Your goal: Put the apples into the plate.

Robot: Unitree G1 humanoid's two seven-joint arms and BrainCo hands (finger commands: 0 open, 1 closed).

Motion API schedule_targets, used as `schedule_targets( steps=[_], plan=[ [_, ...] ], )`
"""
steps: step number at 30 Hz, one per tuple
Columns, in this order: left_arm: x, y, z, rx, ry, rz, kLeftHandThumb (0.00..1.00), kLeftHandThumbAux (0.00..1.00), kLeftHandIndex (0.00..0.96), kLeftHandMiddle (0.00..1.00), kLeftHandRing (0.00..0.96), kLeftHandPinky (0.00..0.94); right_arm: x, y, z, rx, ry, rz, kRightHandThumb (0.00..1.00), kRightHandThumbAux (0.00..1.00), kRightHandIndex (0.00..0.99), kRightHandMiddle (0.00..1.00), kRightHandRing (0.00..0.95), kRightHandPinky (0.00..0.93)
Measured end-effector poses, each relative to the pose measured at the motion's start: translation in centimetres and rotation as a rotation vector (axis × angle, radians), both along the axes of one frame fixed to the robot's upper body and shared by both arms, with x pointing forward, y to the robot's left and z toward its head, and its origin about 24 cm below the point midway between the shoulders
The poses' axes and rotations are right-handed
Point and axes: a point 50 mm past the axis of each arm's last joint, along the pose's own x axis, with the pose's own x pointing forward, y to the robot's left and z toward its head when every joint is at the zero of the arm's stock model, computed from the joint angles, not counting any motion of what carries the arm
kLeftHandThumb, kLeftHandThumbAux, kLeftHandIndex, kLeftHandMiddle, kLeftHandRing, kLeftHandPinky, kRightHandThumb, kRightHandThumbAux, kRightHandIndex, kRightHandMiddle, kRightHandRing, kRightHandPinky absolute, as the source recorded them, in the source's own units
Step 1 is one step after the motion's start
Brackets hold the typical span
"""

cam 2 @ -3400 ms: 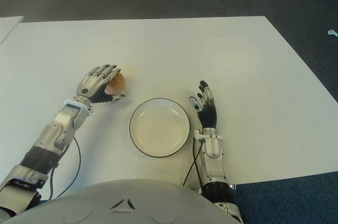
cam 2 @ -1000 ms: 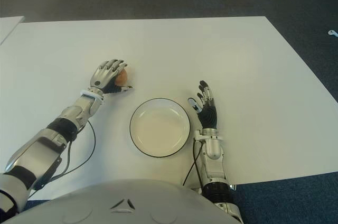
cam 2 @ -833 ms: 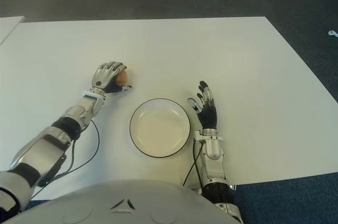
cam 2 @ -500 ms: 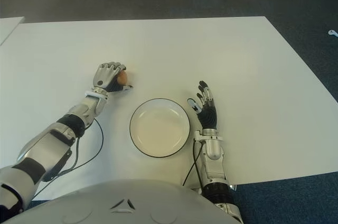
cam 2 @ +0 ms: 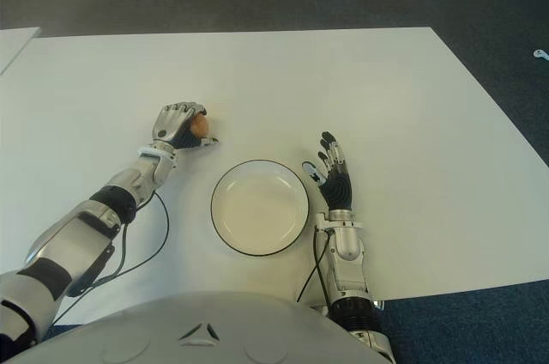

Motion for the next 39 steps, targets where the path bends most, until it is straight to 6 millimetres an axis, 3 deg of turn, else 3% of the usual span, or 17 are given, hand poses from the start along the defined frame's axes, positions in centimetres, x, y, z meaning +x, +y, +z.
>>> schedule_targets(
  steps=[31,39],
  plan=[
    [0.0,0.1,0.2,-0.053,0.023,-0.014,0.855,0.666,0.402,0.539,0.844,0.81,0.0,-0.1,0.0,0.013,-0.002,0.008,0.047,0.549,0.0,0.0,0.0,0.0],
    [-0.4,0.1,1.4,-0.072,-0.008,-0.068,0.853,0.667,0.4,0.537,0.841,0.806,0.0,-0.2,0.1,0.012,-0.006,0.004,0.05,0.531,0.0,0.0,0.0,0.0]
  ],
)
